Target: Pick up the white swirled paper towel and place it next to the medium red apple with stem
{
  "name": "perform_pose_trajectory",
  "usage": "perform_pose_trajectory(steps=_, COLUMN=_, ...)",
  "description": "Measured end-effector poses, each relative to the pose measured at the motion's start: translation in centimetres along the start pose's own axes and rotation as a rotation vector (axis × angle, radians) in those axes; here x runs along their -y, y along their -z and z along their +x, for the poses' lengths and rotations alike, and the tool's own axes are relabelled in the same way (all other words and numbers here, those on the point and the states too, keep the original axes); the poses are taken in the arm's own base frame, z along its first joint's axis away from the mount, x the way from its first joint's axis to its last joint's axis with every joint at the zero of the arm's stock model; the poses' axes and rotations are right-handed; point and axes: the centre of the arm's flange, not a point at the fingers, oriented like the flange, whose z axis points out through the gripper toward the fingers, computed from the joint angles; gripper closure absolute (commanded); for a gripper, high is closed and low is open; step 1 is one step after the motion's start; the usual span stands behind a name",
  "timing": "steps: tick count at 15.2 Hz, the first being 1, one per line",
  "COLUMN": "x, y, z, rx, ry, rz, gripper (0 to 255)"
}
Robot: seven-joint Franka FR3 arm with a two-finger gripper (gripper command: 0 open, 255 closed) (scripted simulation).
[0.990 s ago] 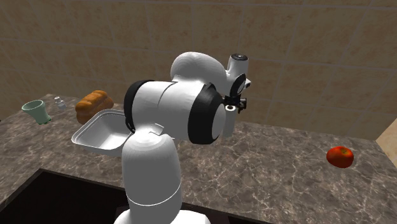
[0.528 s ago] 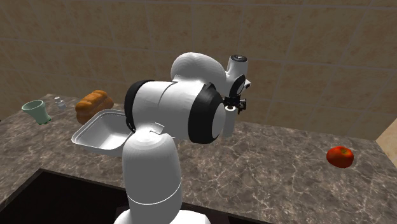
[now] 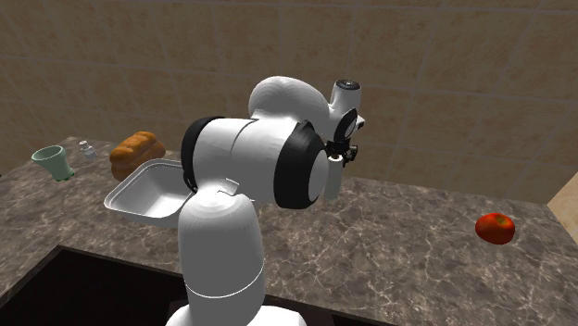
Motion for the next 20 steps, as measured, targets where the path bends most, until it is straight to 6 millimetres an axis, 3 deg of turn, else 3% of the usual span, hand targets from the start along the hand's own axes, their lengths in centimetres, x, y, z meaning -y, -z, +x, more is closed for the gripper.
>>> perform_pose_trajectory(steps=5, x=0.0, y=0.6, z=0.1, rx=0.0, ry=0.0, rz=0.0, gripper=255)
perform_pose_trajectory(steps=20, x=-0.1, y=8.2, z=1.6, rx=0.0, ry=0.0, rz=0.0, gripper=255)
